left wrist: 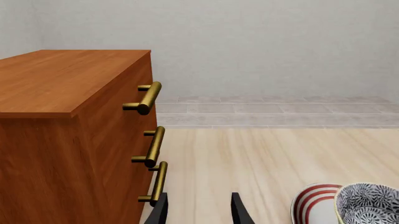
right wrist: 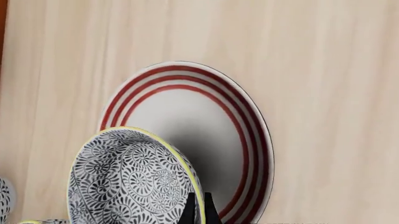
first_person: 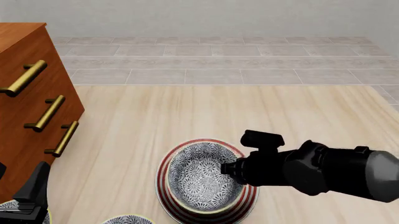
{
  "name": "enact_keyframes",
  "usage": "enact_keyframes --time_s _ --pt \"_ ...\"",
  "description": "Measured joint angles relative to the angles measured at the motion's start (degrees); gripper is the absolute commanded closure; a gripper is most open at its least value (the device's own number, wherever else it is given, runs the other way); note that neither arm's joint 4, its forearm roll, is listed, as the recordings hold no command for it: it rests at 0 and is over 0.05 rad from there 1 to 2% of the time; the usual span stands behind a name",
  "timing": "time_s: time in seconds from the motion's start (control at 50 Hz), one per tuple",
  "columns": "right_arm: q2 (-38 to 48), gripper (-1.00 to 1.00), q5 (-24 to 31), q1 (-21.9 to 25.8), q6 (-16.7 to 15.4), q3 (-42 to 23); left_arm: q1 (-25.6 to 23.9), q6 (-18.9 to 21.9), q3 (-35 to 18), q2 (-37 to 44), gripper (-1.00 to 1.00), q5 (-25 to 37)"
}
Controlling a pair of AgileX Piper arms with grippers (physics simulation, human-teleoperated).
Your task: Pick up the bowl and put it in the front on the plate.
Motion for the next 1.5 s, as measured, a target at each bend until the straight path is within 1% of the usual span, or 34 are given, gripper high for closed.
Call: enact_keyframes --time_s 0.2,0.54,0.76,0.78,1.24,1.5 --pt "0.50 1.00 -1.49 0.44 0.65 1.18 0.00 0.00 0.00 0.00 -1.00 0.00" --pt "2.25 1.00 -2.96 0.21 0.67 1.18 0.00 0.00 0.00 0.00 -1.00 0.00" --pt "2.92 1.00 -3.00 -1.06 -0.54 0.62 0.00 0.00 0.00 0.00 -1.00 0.00" --pt "2.94 -1.00 -2.97 -1.11 -0.62 0.57 0.00 0.00 0.00 0.00 -1.00 0.00" --pt "2.28 -1.00 -1.59 -1.91 -1.89 -0.96 0.00 0.00 0.00 0.00 -1.00 0.00" --pt "0.02 -1.00 1.73 -2.61 -3.43 -2.85 0.00 0.00 0.00 0.00 -1.00 0.00"
